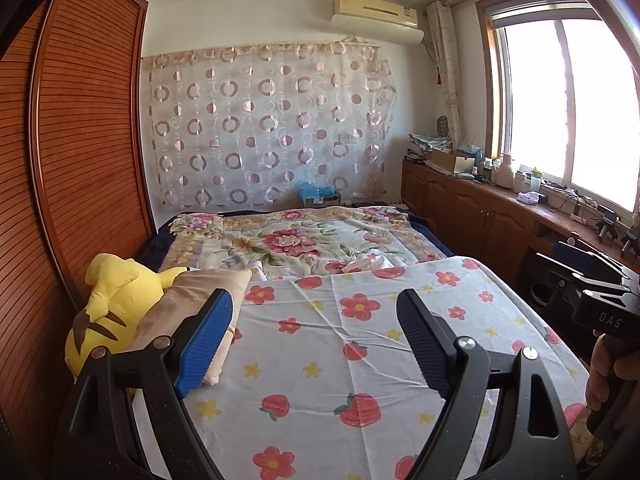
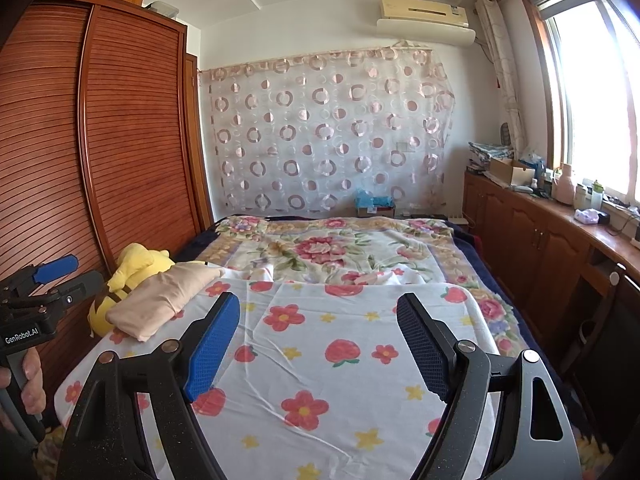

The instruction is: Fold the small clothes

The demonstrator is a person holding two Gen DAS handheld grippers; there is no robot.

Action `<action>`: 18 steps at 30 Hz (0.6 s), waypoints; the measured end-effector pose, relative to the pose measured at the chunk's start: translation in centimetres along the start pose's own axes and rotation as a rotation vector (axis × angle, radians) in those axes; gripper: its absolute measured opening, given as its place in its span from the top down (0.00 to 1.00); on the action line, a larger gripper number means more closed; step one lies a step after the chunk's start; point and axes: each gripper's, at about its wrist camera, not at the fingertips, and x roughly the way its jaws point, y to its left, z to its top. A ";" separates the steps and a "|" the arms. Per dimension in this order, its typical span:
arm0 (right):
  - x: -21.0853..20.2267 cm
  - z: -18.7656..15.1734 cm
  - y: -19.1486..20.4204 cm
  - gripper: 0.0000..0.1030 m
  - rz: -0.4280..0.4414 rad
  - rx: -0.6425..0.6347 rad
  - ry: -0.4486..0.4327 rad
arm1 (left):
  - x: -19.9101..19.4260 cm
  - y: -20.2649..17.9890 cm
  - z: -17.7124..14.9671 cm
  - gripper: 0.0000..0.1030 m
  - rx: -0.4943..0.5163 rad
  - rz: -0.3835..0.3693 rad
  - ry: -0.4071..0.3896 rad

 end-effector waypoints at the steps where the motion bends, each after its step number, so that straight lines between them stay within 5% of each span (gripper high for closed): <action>1: 0.0 0.0 0.0 0.20 -0.001 0.000 0.000 | 0.0 0.0 0.0 0.18 0.000 -0.001 0.000; 18: 0.0 0.0 -0.4 0.20 0.005 -0.001 0.004 | 0.0 0.0 -0.2 0.18 0.000 0.000 -0.002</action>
